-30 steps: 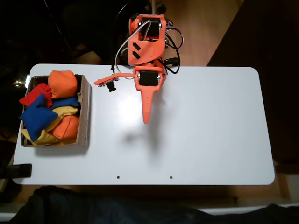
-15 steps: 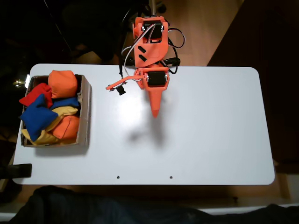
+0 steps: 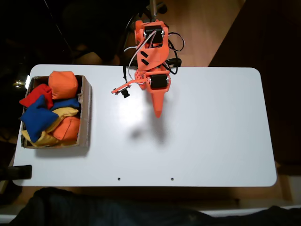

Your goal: Grasp a bag and put it in the box.

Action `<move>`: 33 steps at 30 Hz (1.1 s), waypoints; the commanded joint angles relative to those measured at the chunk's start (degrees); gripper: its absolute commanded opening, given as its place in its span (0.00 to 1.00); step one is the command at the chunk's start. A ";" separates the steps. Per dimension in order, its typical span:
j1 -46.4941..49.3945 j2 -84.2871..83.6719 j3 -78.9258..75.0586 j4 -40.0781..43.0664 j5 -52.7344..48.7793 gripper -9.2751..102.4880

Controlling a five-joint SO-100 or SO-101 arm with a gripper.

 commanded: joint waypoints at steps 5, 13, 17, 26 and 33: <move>-0.44 2.72 2.55 0.79 3.25 0.08; -0.44 6.15 6.68 1.49 6.59 0.08; -0.26 7.82 9.49 1.85 7.12 0.08; 1.32 10.63 13.45 3.43 8.00 0.08; 2.29 11.78 15.82 5.01 8.44 0.08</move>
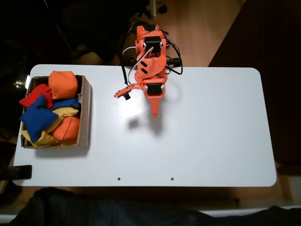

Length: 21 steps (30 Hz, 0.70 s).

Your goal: Grasp a bag and put it in the box.

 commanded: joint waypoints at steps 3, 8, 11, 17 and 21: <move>0.62 0.26 0.44 0.88 0.62 0.08; 0.70 0.26 0.79 2.81 0.79 0.08; 0.70 0.26 1.32 4.22 0.88 0.08; 1.05 0.26 1.85 7.12 0.44 0.08; 1.05 0.26 2.02 8.96 -0.35 0.08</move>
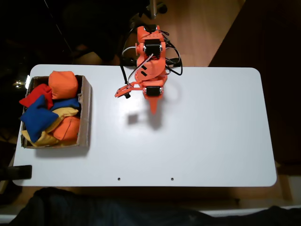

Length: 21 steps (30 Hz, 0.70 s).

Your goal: Grasp a bag and put it in the box.

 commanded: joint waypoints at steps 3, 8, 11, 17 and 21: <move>0.09 0.09 0.00 1.67 -0.79 0.08; 0.18 0.09 0.18 1.67 -2.20 0.08; 0.18 0.09 1.23 1.14 -3.16 0.08; 0.18 0.09 4.22 -0.26 -3.60 0.08; 0.18 0.09 6.33 -0.79 -3.78 0.08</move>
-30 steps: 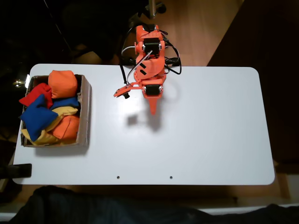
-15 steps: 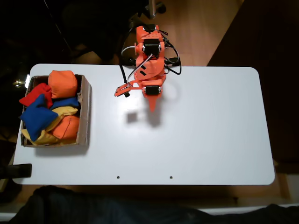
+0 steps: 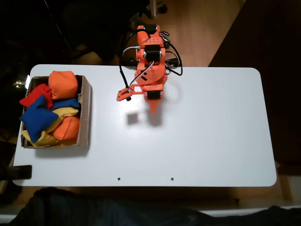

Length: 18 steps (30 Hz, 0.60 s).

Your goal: Grasp a bag and put it in the box.

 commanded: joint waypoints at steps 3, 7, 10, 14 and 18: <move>0.18 0.35 1.58 -0.79 -0.44 0.08; 0.18 0.35 2.72 -1.23 -0.62 0.08; 0.18 0.35 2.72 -1.23 -0.62 0.08; 0.18 0.35 2.72 -1.23 -0.70 0.08; 0.18 0.35 2.72 -1.23 -0.79 0.08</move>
